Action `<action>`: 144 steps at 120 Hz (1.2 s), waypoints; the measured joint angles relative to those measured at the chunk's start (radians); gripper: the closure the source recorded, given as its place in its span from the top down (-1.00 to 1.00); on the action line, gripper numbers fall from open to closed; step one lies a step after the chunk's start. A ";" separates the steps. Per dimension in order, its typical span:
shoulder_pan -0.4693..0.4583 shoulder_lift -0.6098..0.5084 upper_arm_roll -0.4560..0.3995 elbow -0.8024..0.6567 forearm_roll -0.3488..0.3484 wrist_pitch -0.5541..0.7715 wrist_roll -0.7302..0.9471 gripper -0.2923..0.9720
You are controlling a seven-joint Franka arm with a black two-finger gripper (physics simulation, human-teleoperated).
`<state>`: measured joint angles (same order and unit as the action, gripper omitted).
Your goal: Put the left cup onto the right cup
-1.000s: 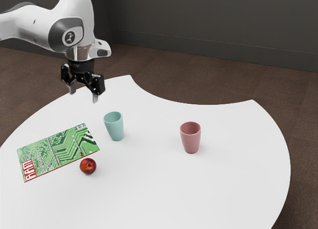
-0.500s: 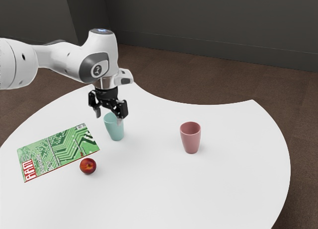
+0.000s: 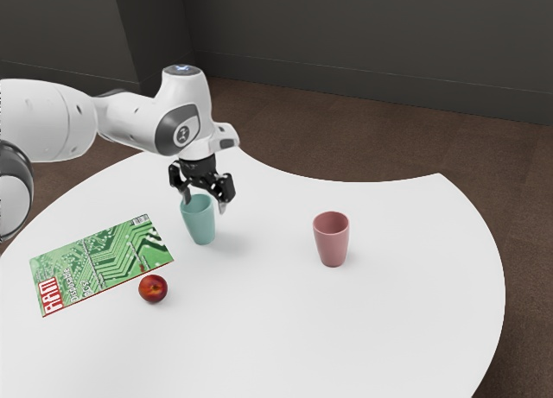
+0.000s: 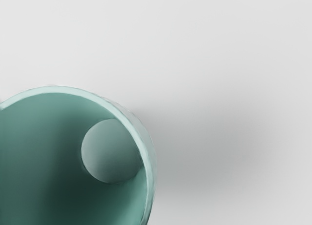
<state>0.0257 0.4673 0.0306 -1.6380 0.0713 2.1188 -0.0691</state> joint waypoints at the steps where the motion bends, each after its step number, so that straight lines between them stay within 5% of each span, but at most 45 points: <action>1: 0.002 0.005 0.000 0.005 -0.001 0.001 0.000 0.54; 84: 0.014 0.132 -0.001 0.094 -0.027 0.018 0.002 0.53; 113: 0.010 0.127 0.000 0.102 -0.003 0.019 0.014 -0.31; 144: 0.010 0.124 0.003 0.102 0.011 0.019 0.025 -0.62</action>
<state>0.0353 0.5916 0.0335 -1.5359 0.0825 2.1383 -0.0445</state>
